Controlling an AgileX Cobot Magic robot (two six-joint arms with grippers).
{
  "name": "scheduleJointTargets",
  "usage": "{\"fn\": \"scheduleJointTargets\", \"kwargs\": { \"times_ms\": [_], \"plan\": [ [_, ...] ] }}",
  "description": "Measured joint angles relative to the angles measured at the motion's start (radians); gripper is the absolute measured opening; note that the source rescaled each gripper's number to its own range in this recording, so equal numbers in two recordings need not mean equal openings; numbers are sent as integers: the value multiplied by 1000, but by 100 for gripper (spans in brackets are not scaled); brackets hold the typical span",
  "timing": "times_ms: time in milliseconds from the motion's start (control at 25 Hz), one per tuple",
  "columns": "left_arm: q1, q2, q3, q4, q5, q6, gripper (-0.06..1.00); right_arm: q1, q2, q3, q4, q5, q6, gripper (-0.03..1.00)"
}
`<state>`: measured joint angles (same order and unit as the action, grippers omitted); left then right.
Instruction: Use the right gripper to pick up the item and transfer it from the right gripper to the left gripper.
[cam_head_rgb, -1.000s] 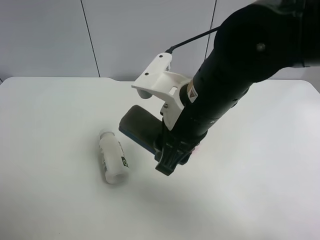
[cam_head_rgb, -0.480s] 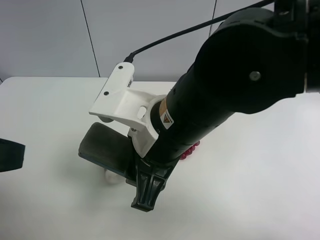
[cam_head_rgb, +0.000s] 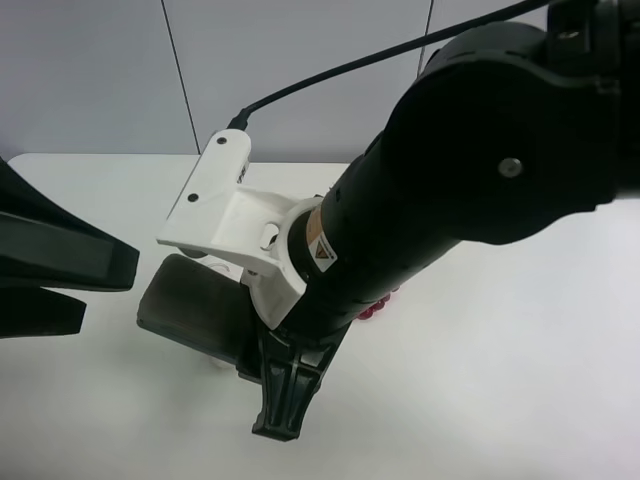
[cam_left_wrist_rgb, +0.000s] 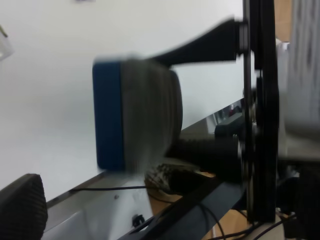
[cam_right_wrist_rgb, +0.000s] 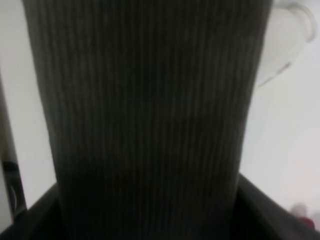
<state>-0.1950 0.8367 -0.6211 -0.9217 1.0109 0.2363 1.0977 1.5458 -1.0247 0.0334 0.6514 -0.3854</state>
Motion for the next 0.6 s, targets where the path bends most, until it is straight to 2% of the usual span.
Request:
{"fn": "scheduleJointTargets", "kwargs": {
  "times_ms": [280, 600],
  "plan": [
    [0, 75, 0, -23, -18, 49, 100, 30, 0, 0, 38, -34, 0, 0],
    [0, 85, 0, -38, -18, 57, 100, 30, 0, 0, 95, -129, -6, 0]
  ]
}}
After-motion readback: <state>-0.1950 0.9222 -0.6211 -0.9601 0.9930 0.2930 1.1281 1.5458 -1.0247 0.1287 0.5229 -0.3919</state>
